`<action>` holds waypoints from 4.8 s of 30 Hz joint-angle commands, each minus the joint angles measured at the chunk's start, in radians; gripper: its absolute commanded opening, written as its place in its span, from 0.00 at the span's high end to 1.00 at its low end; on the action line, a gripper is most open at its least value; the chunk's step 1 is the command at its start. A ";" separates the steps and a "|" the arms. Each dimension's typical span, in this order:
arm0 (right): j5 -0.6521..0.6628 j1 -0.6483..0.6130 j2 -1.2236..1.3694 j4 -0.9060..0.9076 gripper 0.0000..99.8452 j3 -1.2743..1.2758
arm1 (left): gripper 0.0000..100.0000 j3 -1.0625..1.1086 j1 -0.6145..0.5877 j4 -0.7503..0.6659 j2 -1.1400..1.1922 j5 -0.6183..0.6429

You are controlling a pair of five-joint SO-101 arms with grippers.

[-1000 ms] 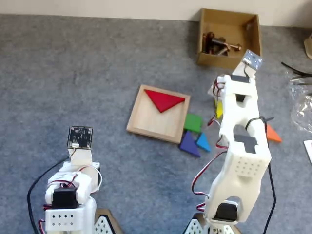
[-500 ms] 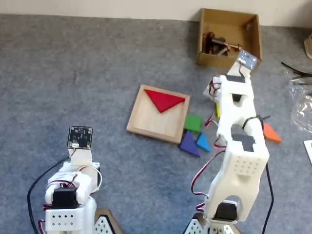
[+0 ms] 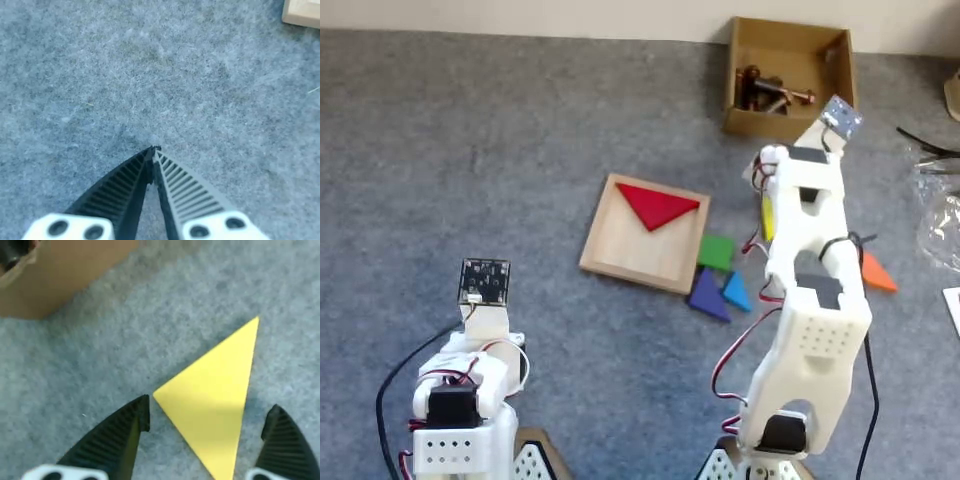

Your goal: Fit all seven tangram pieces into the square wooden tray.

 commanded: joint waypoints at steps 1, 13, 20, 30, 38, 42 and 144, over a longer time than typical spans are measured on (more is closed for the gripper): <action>-0.032 -0.045 -0.021 -0.035 0.66 -0.073 | 0.99 0.022 -0.015 0.005 -0.005 -0.006; -0.249 -0.035 -0.018 -0.062 0.66 -0.073 | 0.99 0.022 -0.015 0.005 -0.005 -0.006; -0.255 -0.035 -0.018 -0.062 0.66 -0.071 | 0.99 0.022 -0.015 0.006 -0.005 -0.006; -0.256 -0.025 0.024 -0.133 0.66 -0.022 | 0.99 0.022 -0.015 0.006 -0.005 -0.006; -0.256 -0.004 0.101 -0.189 0.66 -0.025 | 0.99 0.022 -0.015 0.006 -0.005 -0.006; -0.256 0.008 0.105 -0.191 0.66 -0.025 | 0.99 0.022 -0.015 0.006 -0.005 -0.006; 0.822 -0.027 0.463 0.375 0.99 -0.924 | 0.99 0.022 -0.010 0.008 -0.005 -0.008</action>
